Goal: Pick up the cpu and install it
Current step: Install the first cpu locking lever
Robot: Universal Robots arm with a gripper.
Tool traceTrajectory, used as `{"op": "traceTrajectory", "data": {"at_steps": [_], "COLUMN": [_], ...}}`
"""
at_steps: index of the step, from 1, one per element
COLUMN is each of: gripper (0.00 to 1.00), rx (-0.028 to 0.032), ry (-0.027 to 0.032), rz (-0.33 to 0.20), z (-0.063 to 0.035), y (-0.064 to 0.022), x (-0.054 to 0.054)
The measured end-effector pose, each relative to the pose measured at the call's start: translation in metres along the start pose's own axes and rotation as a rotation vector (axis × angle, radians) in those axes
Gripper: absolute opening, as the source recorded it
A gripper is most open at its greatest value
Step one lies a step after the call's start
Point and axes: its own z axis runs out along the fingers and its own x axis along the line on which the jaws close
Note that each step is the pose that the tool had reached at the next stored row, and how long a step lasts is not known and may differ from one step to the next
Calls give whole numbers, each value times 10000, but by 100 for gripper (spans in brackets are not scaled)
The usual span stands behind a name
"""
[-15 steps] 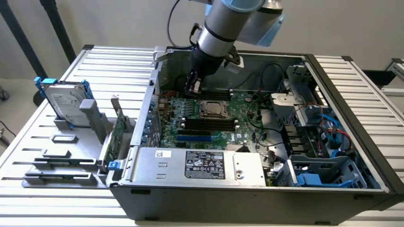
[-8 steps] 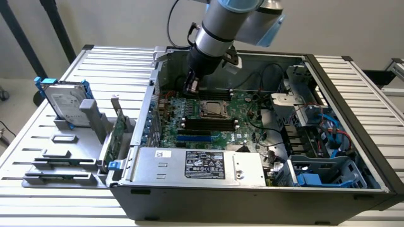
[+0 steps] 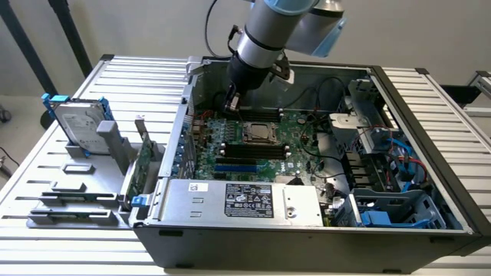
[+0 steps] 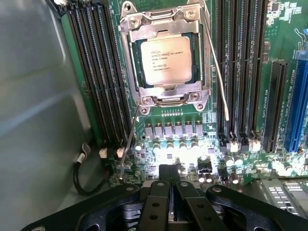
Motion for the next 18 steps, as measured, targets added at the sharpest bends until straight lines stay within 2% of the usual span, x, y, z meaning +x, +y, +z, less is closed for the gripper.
{"op": "traceTrajectory", "data": {"at_steps": [7,13,18], "gripper": [11,11,11], "rx": [-77,-136,-167], "ry": [258,464,575], "rz": [713,1262,1559], "z": [-73,-76,-60], "y": [-25,-47,-95], "x": [8,5,-3]}}
